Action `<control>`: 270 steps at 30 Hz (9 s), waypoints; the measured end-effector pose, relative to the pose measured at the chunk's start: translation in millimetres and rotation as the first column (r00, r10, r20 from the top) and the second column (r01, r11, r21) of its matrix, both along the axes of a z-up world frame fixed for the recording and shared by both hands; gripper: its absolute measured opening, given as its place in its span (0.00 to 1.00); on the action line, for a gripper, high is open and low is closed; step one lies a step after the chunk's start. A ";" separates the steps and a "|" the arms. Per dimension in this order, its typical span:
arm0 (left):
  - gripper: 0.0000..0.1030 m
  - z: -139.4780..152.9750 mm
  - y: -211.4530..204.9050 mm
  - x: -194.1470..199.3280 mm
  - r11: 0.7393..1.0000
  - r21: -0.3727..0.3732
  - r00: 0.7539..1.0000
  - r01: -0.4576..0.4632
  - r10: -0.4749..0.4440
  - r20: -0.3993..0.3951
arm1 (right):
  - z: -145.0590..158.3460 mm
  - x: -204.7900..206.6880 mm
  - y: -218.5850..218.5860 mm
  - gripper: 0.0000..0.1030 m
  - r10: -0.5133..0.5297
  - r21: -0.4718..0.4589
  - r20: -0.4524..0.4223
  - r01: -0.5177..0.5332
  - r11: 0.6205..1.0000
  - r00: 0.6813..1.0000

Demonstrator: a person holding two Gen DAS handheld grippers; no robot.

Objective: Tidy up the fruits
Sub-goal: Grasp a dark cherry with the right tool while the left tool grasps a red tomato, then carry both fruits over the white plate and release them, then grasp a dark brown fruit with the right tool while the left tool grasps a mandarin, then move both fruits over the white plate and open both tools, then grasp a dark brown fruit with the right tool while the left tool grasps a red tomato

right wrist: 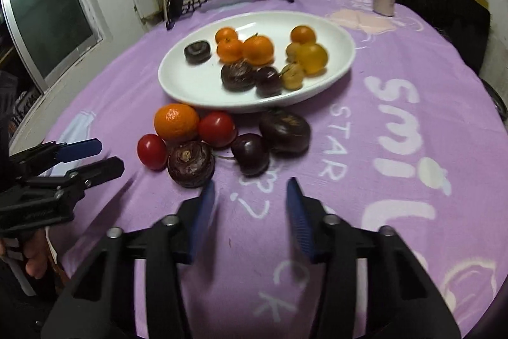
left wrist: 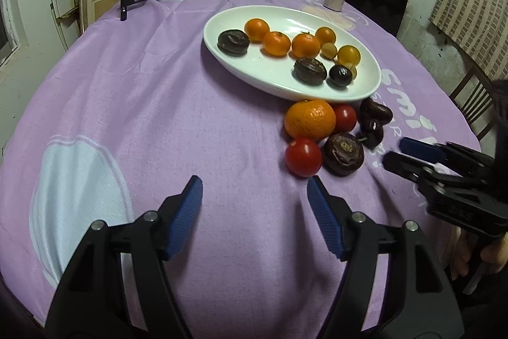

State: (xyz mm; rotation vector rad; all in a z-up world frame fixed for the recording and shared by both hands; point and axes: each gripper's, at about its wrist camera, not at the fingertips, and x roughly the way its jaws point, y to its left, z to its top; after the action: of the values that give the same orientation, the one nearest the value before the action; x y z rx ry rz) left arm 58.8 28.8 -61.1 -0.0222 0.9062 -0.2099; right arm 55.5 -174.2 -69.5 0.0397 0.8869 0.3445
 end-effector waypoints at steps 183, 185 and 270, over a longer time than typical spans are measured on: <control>0.43 32.6 -28.8 8.8 0.993 -0.005 0.992 0.115 -0.114 0.053 | 38.2 -3.5 -6.3 0.40 0.044 0.048 0.016 -0.045 0.998 0.999; 0.43 37.3 -29.0 15.6 0.993 -0.003 0.992 0.115 -0.114 0.047 | 46.7 9.9 -2.0 0.40 0.063 0.054 0.029 -0.065 0.996 0.998; 0.76 5.0 -90.5 37.6 0.995 0.074 0.998 0.066 -0.065 -0.020 | 4.7 -37.9 -62.8 0.39 -0.110 0.074 -0.004 0.110 0.991 0.994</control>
State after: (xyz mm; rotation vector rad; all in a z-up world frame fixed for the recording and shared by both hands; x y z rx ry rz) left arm 96.4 -61.7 -56.2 0.0750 0.9320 -0.2369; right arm 17.6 -237.0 -64.8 0.1572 0.8681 0.2740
